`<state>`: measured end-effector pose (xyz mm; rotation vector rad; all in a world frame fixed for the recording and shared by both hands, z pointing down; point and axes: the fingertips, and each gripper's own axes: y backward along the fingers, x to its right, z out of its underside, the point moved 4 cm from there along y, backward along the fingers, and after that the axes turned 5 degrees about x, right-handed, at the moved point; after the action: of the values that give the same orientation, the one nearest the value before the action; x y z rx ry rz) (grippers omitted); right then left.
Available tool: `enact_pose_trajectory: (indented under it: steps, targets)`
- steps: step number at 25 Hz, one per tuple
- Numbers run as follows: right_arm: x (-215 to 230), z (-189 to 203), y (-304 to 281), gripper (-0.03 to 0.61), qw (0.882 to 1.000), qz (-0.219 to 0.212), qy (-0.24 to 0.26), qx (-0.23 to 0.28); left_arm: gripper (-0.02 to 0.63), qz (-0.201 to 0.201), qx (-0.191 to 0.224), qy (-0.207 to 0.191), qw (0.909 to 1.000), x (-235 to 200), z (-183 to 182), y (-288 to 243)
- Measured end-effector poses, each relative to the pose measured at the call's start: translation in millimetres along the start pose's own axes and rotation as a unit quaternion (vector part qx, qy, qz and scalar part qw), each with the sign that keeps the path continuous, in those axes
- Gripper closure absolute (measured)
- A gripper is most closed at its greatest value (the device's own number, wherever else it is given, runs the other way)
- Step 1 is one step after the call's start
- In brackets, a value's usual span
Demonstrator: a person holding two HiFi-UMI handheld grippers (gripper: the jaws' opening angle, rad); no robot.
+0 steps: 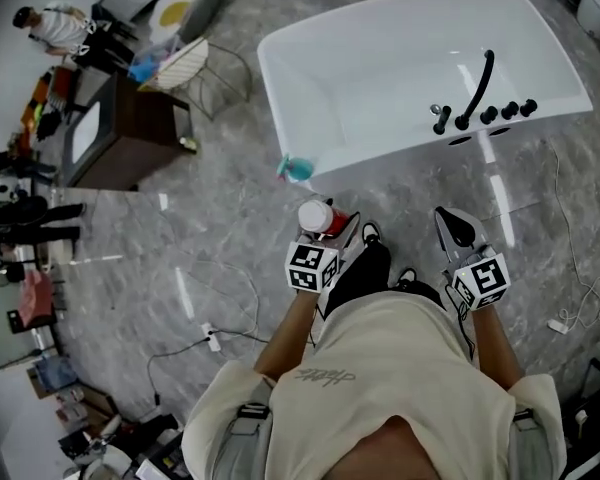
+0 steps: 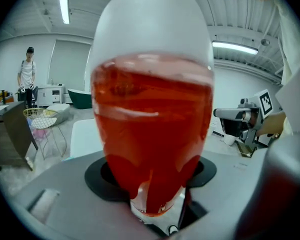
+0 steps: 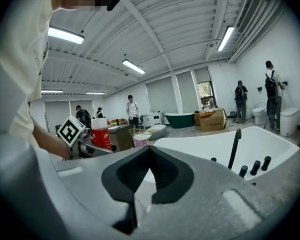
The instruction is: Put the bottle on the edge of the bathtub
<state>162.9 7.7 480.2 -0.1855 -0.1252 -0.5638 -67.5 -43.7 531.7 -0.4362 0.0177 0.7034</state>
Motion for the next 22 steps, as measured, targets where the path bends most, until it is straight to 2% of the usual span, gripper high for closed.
enact_pose_trajectory:
  steps: [4,7,9,12,15,22]
  targets:
    - [14.8,-20.4,-34.5,0.577,1.000,0.005,0.011,0.000,0.318,0.000,0.000,-0.016,0.9999,-28.4,-7.5,-41.3]
    - [23.2,-33.0,-59.9,0.577,1.000,0.006,0.021,-0.009,0.316,0.000,-0.005,-0.049,0.9988,-43.2,-8.0,-67.8]
    - [25.7,-38.6,-79.6,0.577,1.000,0.007,0.026,-0.011,0.316,0.009,-0.009,-0.057,0.9983,-58.1,-7.5,-82.4]
    - [31.7,-43.8,-108.0,0.577,0.999,0.008,0.033,-0.015,0.316,0.009,-0.008,-0.041,0.9991,-84.1,-3.6,-104.2]
    - [36.4,-44.3,-125.9,0.577,0.999,0.003,0.033,-0.029,0.316,-0.012,-0.012,-0.017,0.9997,-104.5,8.5,-121.9]
    - [54.9,-16.5,-153.8,0.577,0.996,-0.035,0.005,-0.080,0.318,-0.066,-0.005,-0.002,0.9978,-140.6,49.4,-169.3]
